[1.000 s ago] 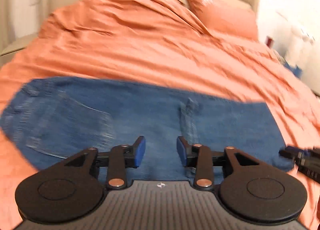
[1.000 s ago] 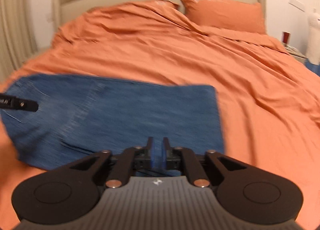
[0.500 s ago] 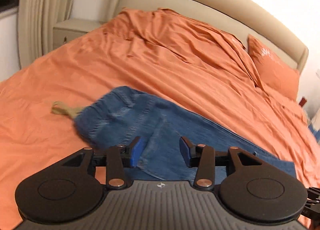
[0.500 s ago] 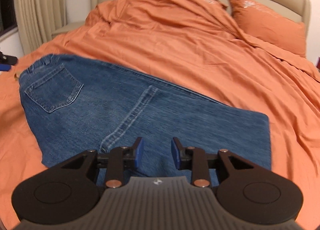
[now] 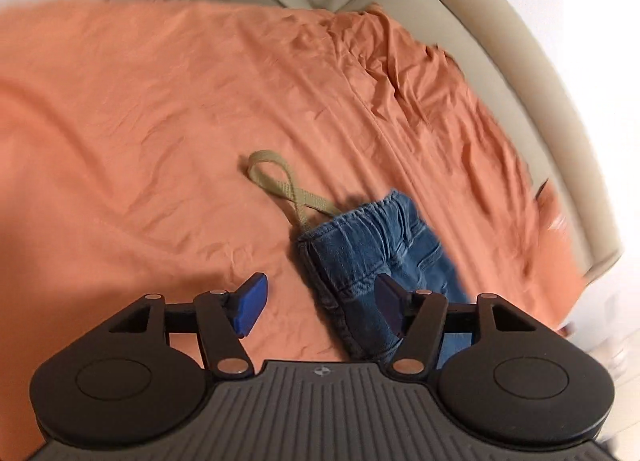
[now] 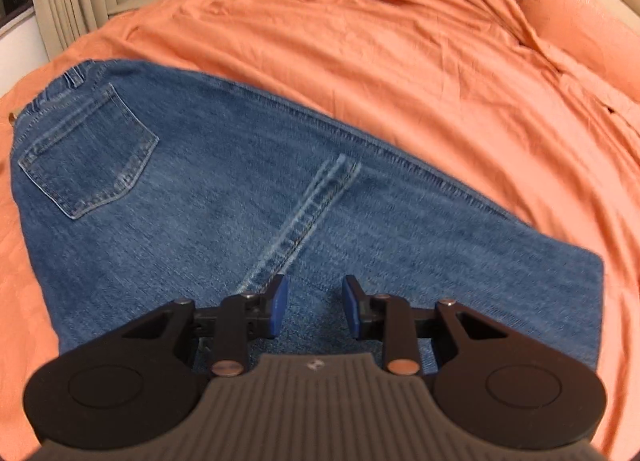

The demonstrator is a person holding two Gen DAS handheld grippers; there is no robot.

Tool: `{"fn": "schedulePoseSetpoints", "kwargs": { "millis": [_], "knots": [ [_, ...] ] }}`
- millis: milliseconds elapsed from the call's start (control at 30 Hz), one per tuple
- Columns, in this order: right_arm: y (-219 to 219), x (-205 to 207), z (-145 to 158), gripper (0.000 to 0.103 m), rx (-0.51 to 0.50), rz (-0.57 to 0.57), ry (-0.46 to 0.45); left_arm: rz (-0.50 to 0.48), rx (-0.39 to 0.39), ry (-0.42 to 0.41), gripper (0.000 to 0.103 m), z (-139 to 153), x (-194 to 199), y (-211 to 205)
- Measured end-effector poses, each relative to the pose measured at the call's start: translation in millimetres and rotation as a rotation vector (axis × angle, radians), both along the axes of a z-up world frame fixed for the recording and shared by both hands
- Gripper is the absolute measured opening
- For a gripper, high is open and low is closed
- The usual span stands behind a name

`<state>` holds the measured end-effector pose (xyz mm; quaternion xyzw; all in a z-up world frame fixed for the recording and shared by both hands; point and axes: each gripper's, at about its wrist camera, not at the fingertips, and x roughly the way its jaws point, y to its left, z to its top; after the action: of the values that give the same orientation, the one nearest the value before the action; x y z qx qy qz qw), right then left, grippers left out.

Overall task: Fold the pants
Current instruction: 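Grasp the jeans waistband by the drawstring with the left gripper and lift it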

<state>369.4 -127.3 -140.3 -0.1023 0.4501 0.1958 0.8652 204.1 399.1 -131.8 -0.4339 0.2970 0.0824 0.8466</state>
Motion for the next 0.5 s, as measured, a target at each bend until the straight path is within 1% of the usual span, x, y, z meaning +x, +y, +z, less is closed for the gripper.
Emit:
{"fn": "schedulePoseSetpoints", "kwargs": {
  "millis": [33,100,133,167,267,400,433,500],
  "knots": [
    [1.5,1.5,-4.0,0.026,-0.008,0.001,0.011,0.001,-0.051,-0.019,0.071,-7.7,3.1,3.9],
    [4.0,2.9,-11.3,0.026,-0.028,0.004,0.026,0.006,-0.131,-0.054,0.074,-19.7,9.6,6.3],
    [4.5,2.9,-14.1,0.026,-0.034,0.008,0.027,0.003,-0.156,-0.067,0.077,-24.9,14.6,5.9],
    [4.3,2.6,-15.6,0.026,-0.038,0.011,0.027,-0.005,-0.165,-0.073,0.078,-29.4,21.1,4.0],
    [4.3,3.0,-18.1,0.026,-0.037,0.013,0.030,-0.003,-0.162,-0.040,0.077,-45.6,38.0,-2.6],
    [3.0,3.0,-19.4,0.026,-0.028,0.020,0.033,-0.006,-0.133,-0.049,0.076,-56.6,54.7,-7.1],
    [2.3,2.8,-19.5,0.026,-0.026,0.022,0.033,-0.009,-0.123,-0.043,0.072,-58.0,59.7,-8.0],
    [1.1,3.7,-21.1,0.026,-0.017,0.025,0.034,-0.009,-0.109,-0.019,0.067,-60.2,69.0,-9.7]
  ]
}}
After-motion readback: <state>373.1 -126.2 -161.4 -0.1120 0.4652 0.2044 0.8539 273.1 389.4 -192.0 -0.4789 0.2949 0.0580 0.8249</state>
